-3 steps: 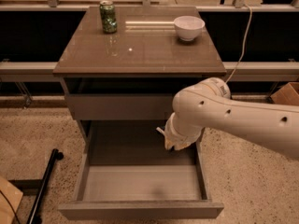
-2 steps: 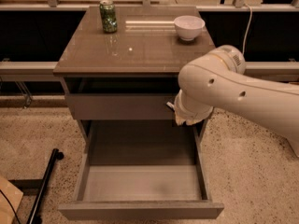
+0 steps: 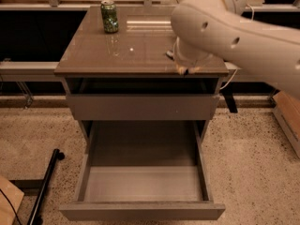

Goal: Pick rxbar blueberry from middle drawer and place on counter

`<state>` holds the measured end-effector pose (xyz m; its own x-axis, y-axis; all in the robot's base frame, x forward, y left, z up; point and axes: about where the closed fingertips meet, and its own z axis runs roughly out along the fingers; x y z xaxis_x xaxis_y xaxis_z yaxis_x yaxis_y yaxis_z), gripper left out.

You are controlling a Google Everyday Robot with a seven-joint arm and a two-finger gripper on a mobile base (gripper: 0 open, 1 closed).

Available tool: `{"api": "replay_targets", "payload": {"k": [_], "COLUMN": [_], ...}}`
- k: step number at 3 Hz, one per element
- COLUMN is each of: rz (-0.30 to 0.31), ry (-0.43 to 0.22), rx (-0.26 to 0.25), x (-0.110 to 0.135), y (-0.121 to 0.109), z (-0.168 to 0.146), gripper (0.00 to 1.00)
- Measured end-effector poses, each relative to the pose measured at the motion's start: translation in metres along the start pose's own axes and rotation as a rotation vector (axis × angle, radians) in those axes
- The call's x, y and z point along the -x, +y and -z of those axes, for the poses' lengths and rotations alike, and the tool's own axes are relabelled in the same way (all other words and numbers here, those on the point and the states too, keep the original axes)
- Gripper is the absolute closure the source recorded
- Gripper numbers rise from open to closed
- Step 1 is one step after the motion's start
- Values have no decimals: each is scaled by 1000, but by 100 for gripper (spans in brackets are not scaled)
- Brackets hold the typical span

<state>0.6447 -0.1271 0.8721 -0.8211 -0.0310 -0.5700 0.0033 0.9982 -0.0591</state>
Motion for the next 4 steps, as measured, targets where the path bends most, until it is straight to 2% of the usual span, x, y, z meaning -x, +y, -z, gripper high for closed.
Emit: {"api": "replay_targets", "payload": {"k": [1, 2, 4], "rz": [50, 42, 44], "ry": [-137, -167, -168], "rx": [74, 83, 83], "x": [76, 89, 89], "y": [27, 26, 27], "z": [20, 32, 33], "gripper": [100, 81, 34]}}
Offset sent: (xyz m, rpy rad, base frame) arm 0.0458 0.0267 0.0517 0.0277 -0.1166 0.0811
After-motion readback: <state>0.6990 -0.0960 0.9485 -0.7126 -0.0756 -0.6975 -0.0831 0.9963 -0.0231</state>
